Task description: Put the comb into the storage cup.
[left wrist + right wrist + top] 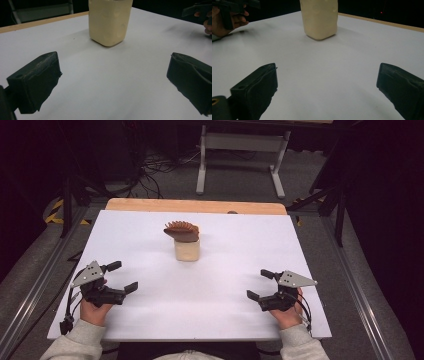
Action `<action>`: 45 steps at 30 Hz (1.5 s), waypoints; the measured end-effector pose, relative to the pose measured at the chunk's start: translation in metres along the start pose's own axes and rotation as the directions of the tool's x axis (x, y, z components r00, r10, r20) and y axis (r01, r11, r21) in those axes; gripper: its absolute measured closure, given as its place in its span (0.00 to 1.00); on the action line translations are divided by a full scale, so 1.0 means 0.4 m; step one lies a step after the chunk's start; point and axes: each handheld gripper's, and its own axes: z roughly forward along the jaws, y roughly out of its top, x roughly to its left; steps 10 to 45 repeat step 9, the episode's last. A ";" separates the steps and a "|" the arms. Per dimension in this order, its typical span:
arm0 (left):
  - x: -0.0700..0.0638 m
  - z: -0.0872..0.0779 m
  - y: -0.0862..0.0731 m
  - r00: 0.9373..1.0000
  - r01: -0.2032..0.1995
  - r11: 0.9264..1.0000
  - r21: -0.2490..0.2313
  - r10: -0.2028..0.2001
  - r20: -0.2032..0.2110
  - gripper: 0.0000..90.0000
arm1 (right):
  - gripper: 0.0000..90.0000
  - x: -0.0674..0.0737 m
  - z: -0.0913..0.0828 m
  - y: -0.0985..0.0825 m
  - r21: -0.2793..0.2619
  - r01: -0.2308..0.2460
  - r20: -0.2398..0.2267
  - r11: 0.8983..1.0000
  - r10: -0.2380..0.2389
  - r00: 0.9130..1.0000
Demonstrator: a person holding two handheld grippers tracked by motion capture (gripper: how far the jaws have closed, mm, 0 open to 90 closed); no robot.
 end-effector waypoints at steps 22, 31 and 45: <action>0.000 -0.001 -0.001 1.000 -0.004 1.000 -0.004 0.004 -0.016 0.00 | 0.04 0.000 -0.001 0.001 0.001 0.010 0.011 1.000 -0.010 1.000; 0.000 -0.001 -0.001 1.000 -0.004 1.000 -0.004 0.004 -0.016 0.00 | 0.04 0.000 -0.001 0.001 0.001 0.010 0.011 1.000 -0.010 1.000; 0.000 -0.001 -0.001 1.000 -0.004 1.000 -0.004 0.004 -0.016 0.00 | 0.04 0.000 -0.001 0.001 0.001 0.010 0.011 1.000 -0.010 1.000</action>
